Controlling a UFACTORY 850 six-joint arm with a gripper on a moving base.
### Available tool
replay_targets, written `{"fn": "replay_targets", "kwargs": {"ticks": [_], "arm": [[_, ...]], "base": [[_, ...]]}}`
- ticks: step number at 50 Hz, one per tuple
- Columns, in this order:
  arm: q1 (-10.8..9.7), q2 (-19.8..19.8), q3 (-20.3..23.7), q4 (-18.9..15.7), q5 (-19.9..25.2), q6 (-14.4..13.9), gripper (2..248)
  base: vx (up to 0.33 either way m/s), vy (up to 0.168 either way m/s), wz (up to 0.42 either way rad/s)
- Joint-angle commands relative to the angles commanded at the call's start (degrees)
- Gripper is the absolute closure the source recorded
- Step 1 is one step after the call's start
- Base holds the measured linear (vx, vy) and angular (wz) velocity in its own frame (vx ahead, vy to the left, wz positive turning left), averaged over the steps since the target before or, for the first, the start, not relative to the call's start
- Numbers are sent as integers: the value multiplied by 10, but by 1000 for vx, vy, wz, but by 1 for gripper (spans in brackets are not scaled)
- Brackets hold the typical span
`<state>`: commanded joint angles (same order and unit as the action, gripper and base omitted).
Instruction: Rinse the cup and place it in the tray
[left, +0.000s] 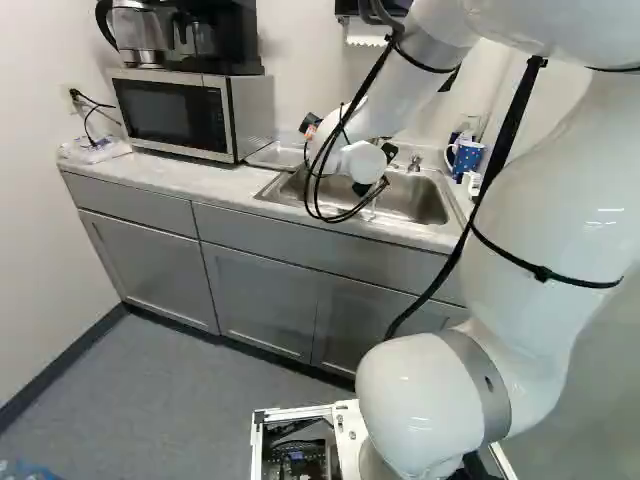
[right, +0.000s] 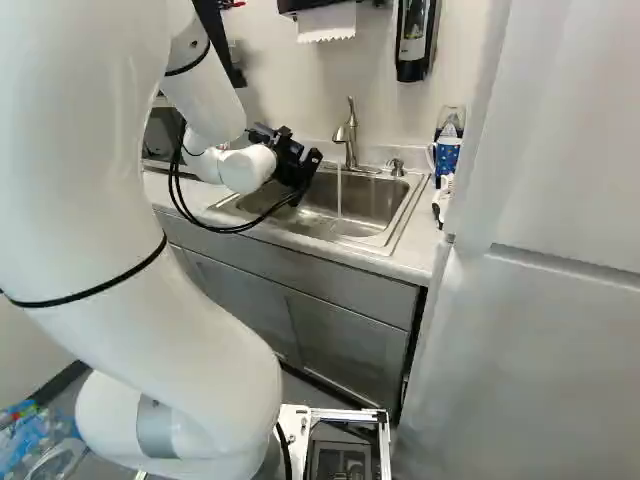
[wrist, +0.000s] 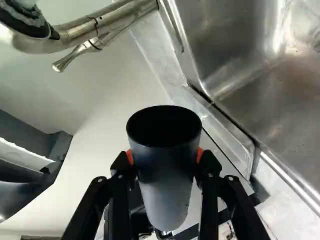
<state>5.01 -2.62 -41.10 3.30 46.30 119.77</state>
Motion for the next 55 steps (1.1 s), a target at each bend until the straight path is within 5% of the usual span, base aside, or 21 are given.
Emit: {"fn": "replay_targets", "kwargs": {"ticks": [55], "arm": [[0, 0, 0, 0, 0, -316, 125]], "base": [[0, 0, 0]]}}
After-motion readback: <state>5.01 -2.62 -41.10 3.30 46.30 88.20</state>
